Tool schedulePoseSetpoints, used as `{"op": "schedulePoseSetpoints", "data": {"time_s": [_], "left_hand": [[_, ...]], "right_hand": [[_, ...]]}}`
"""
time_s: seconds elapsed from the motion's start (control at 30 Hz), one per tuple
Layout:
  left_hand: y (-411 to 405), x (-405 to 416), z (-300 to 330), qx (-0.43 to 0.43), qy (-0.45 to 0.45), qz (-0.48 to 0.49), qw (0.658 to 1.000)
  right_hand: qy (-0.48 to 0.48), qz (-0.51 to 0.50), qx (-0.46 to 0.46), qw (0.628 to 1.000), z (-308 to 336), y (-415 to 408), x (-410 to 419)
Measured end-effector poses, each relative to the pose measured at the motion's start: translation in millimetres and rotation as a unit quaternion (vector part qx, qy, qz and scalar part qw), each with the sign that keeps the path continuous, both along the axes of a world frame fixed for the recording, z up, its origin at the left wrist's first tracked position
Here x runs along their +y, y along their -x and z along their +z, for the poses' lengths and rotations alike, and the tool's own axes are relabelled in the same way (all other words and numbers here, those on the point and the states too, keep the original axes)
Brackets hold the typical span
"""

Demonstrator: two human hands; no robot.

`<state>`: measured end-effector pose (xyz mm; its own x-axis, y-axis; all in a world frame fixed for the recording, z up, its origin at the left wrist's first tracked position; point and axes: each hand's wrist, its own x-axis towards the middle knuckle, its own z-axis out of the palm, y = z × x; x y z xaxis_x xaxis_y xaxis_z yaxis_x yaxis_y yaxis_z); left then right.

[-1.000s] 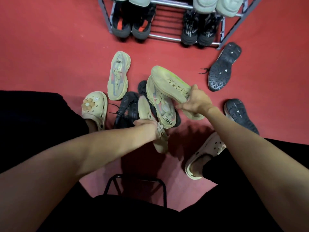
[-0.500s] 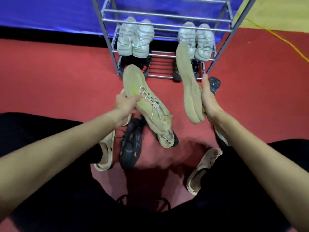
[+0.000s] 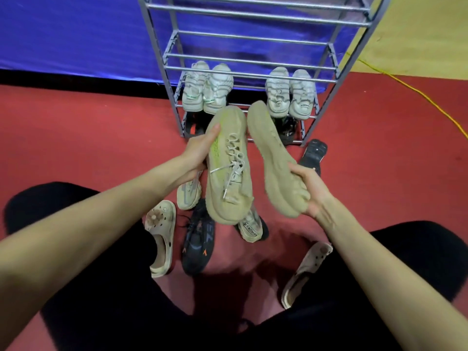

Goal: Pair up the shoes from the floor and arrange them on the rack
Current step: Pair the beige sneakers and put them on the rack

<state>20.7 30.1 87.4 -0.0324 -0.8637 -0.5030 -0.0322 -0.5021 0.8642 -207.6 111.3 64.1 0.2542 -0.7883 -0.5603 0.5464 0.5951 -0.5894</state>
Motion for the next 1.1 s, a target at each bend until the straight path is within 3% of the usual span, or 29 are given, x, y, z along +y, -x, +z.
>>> {"op": "schedulePoseSetpoints", "data": {"time_s": [0.23,0.47,0.6,0.77,0.9,1.1], "left_hand": [[18.9,-1.0,7.5,-0.003,-0.024,0.010,1.000],[39.7,2.1,11.8,0.081,-0.044,0.012,0.996],[36.4,6.4,12.7,0.027,0.023,-0.065,0.997],[18.4,9.5,8.0,0.004,-0.007,-0.142,0.990],[0.3,-16.9,19.1,-0.023,0.025,-0.126,0.991],[-32.3,-99.2,32.2,-0.145,0.062,-0.042,0.987]], "right_hand": [[0.019,0.014,0.019,1.000,5.1,-17.1,-1.9],[0.048,-0.028,0.045,0.997,14.4,-19.5,-11.4],[0.060,-0.055,0.042,0.996,23.0,-19.0,-21.2],[0.081,-0.063,0.060,0.993,36.4,-23.0,-50.4],[0.074,-0.044,0.083,0.993,45.9,-32.9,-88.8],[0.080,-0.045,0.139,0.986,59.3,-47.2,-170.9]]}}
